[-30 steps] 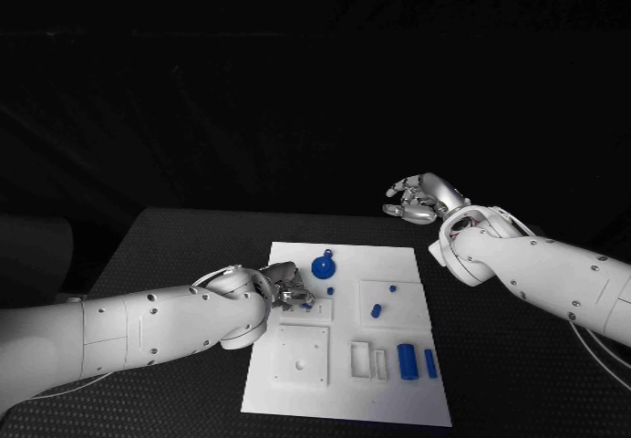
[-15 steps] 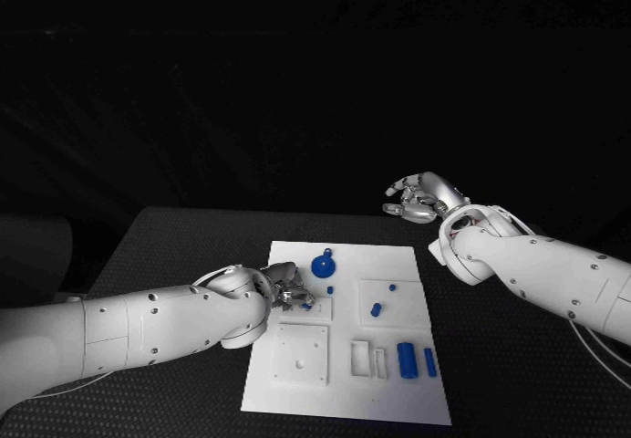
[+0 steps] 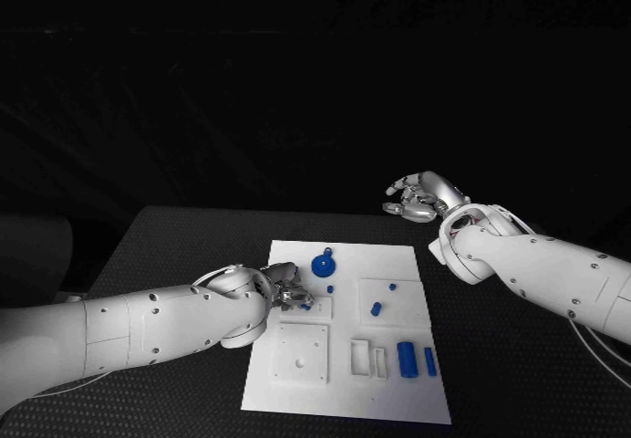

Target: Assemble the parts on the task board

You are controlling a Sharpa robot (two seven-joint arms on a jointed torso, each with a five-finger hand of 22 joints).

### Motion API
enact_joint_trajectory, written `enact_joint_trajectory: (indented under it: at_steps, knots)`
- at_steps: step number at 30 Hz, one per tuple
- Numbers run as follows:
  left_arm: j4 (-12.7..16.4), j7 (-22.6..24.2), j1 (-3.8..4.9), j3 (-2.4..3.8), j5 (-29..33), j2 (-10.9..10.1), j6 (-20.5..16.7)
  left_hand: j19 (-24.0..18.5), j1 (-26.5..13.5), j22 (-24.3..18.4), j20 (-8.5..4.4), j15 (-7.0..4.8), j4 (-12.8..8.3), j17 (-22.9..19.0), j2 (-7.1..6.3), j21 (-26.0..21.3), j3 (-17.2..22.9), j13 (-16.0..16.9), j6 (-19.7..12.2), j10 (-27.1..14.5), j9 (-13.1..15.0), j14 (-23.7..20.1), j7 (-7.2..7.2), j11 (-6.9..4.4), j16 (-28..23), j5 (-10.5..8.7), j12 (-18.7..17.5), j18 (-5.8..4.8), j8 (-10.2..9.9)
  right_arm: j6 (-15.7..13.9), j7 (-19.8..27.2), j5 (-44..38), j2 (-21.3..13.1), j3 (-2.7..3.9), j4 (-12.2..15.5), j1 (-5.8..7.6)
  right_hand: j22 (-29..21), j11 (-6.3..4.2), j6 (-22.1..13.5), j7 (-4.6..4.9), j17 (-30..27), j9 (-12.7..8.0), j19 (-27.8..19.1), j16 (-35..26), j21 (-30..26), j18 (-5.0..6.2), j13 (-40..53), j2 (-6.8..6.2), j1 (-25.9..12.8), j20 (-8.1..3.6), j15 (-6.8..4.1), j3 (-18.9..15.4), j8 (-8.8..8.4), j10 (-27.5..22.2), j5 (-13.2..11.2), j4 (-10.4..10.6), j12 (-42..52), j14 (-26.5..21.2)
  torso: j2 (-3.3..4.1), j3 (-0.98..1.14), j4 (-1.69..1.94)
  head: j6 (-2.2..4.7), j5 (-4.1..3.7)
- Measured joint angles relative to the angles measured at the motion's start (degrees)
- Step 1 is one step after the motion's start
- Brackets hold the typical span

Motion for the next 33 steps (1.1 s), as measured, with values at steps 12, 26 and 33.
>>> enact_joint_trajectory:
  at_steps: [12, 26, 33]
  knots:
    - [-0.06, 0.01, -0.03, 0.04, -0.37, 0.02, 0.52, 0.0, 0.0, -0.01, 0.0, 0.01, 0.12, -0.13, 0.0, 0.0, -0.11, -0.11, 0.0, 0.0, 0.03, 0.02, 0.0, 0.0, 0.0, 0.0, 0.28, -0.01, 0.55, 0.05, -0.01, 0.0, -0.02, 0.0, -0.01, 0.0, 0.0, 0.0, 0.0, -0.01, 0.0, -0.01, 0.0, 0.0, 0.0, 0.01, -0.06, 0.0, 0.0, 0.0, 0.0, 0.0, 0.0, 0.0, 0.0, 0.0, 0.21, 0.0, 0.02, -0.02, 0.0, -0.07, -0.05]
    - [-0.04, 0.01, -0.02, 0.09, -0.83, -0.09, 1.39, 0.0, 0.89, -0.02, 0.0, 0.02, 0.91, -0.28, -0.89, 0.0, 0.51, -0.42, 0.0, -0.01, 0.04, 0.03, 0.0, 0.01, 0.0, -0.14, 0.67, -0.02, 0.56, 0.18, -0.05, 0.0, -0.05, 0.0, -0.05, 0.0, 0.0, 0.0, 0.07, -0.09, -0.05, -0.01, 0.0, 0.0, 0.0, 0.0, -0.11, 0.0, 0.0, 0.0, 0.0, 0.0, 0.0, 0.0, 0.22, 0.0, 0.22, 0.0, 0.02, -0.01, 0.0, -0.15, 0.02]
    - [-0.06, 0.02, -0.01, 0.1, -0.91, -0.04, 1.65, 0.0, 0.89, -0.03, 0.0, 0.11, 1.03, -0.28, -0.89, 0.0, 0.38, -0.5, 0.0, -0.01, 0.08, 0.11, 0.0, 0.01, 0.0, -0.2, 0.94, -0.03, 0.96, 0.24, -0.07, 0.0, -0.06, 0.0, -0.05, 0.0, -0.01, 0.0, 0.07, -0.11, -0.05, -0.01, 0.0, -0.01, 0.0, 0.0, -0.16, 0.0, 0.0, 0.0, 0.0, 0.0, 0.0, 0.0, 0.22, 0.0, 0.22, 0.0, 0.01, -0.01, 0.0, -0.15, 0.02]
